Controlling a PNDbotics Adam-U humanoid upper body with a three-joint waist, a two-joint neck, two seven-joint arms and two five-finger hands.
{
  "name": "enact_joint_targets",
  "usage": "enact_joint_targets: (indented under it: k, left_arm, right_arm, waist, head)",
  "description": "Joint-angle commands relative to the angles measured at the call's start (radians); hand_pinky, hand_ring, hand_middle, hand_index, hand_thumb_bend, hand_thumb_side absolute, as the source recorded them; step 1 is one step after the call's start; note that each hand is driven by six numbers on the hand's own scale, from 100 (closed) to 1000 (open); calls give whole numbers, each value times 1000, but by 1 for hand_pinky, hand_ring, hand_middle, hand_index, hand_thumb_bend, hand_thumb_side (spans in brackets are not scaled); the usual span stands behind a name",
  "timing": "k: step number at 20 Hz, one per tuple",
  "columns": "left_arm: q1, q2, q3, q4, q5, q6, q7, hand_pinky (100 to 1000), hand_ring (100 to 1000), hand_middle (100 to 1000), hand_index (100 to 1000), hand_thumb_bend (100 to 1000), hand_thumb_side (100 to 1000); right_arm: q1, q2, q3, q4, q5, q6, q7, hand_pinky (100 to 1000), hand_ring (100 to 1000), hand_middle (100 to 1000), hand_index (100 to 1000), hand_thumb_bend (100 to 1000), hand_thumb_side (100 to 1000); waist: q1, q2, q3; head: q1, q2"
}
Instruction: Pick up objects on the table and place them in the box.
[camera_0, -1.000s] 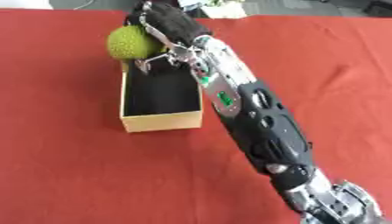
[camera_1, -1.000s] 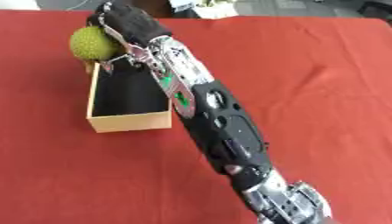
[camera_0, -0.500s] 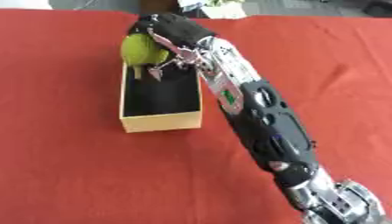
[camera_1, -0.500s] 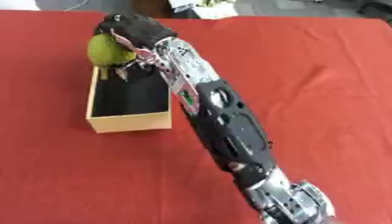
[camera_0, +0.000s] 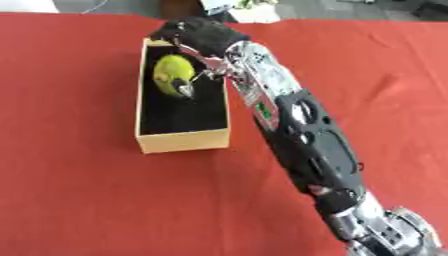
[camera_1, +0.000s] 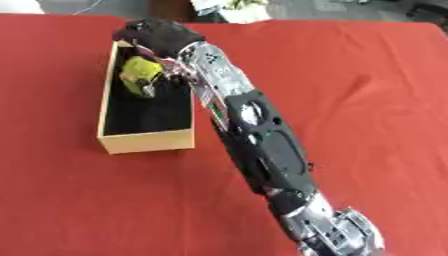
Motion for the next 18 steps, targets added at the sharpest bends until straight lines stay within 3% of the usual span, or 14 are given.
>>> enact_joint_targets:
  k: [1, 7, 12, 13, 14, 18]
  left_arm:
    - [0, 16, 3, -15, 0, 3, -2, 553, 622, 705, 652, 143, 698]
    - [0, 16, 4, -15, 0, 4, -3, 554, 622, 706, 652, 142, 697]
    - [2, 14, 4, -15, 0, 6, -3, 555, 623, 706, 652, 142, 696]
    - [2, 15, 4, -15, 0, 5, -2, 555, 623, 706, 652, 142, 696]
    - [2, 15, 5, -15, 0, 4, -1, 555, 623, 707, 652, 142, 695]
    - [3, 17, 7, -15, -1, 0, 3, 556, 624, 707, 652, 142, 694]
  right_arm:
    - [-24, -15, -12, -26, 9, -8, 24, 965, 942, 874, 980, 302, 100]
    - [-20, -16, -15, -35, -5, -3, 27, 958, 937, 865, 979, 289, 100]
    - [-16, -23, -26, -78, -17, 20, -16, 921, 919, 841, 966, 196, 100]
    - [-14, -27, -30, -97, -23, 29, -33, 913, 915, 835, 962, 175, 100]
    - [-13, -33, -36, -121, -34, 41, -54, 885, 892, 806, 942, 100, 100]
    - [3, -70, -66, -254, -150, 134, -183, 759, 815, 719, 870, 100, 100]
  waist:
    - [9, -17, 0]
    - [9, -17, -1]
    - [9, -19, -2]
    - [9, -20, -2]
    - [10, -20, -2]
    - [9, -21, -5]
  head:
    - [-4, -11]
    - [-4, -11]
    - [-4, -11]
    - [-4, -11]
    - [-4, -10]
    - [-3, -10]
